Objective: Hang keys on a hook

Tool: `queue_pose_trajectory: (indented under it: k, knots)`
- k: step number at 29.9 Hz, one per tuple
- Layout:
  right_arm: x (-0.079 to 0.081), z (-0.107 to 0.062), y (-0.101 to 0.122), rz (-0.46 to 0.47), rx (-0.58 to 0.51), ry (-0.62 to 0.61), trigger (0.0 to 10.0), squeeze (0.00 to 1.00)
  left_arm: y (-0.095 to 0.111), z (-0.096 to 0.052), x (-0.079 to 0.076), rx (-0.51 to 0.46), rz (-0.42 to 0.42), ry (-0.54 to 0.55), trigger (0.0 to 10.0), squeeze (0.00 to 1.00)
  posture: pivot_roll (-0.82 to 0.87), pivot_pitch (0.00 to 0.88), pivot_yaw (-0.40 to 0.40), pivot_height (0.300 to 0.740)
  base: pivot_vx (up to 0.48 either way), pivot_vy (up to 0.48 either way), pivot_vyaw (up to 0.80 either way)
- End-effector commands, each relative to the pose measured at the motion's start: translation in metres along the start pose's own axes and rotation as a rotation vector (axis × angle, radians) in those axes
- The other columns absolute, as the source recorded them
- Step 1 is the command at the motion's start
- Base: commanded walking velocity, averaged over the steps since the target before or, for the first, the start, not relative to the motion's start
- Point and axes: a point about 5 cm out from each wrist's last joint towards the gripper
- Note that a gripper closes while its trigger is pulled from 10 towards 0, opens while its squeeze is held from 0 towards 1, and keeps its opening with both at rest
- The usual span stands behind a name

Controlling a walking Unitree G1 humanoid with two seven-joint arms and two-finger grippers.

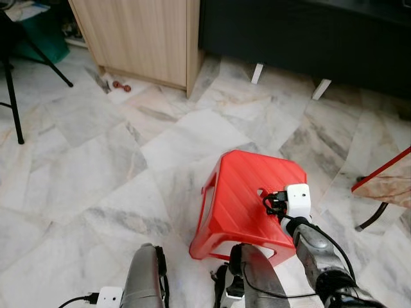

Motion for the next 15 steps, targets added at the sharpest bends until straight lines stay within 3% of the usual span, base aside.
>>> queue_pose_trajectory:
  k: [1,2,6,15]
  knots:
    - [-0.003,-0.003,0.003,0.009,-0.044,-0.026,0.2,0.00,0.012,0.005,-0.009,-0.043,0.004,-0.034,10.0,0.00,0.07,0.146,-0.104,0.614,0.000,0.000,0.00]
    - [-0.003,-0.004,0.008,0.019,-0.087,-0.037,10.0,0.00,0.014,0.005,-0.009,-0.042,-0.002,-0.032,10.0,0.00,0.07,0.134,-0.101,0.614,0.000,0.000,0.00]
    - [-0.004,-0.008,0.019,0.050,-0.173,-0.081,10.0,0.00,0.017,0.007,-0.010,-0.043,-0.001,-0.035,10.0,0.00,0.07,0.123,-0.096,0.614,0.000,0.000,0.00]
    - [0.002,-0.017,0.024,0.068,-0.216,-0.101,10.0,0.00,0.016,0.007,-0.011,-0.028,-0.008,-0.053,10.0,0.00,0.07,0.127,-0.087,0.614,0.000,0.000,0.00]
Point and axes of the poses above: a point about 5 cm out from each wrist's last joint towards the gripper, its own z axis pointing out of the wrist towards the gripper, its own y axis along the axis of the wrist's last joint, x = y × z, and after that the axes turned 9 degrees about -z, right-handed
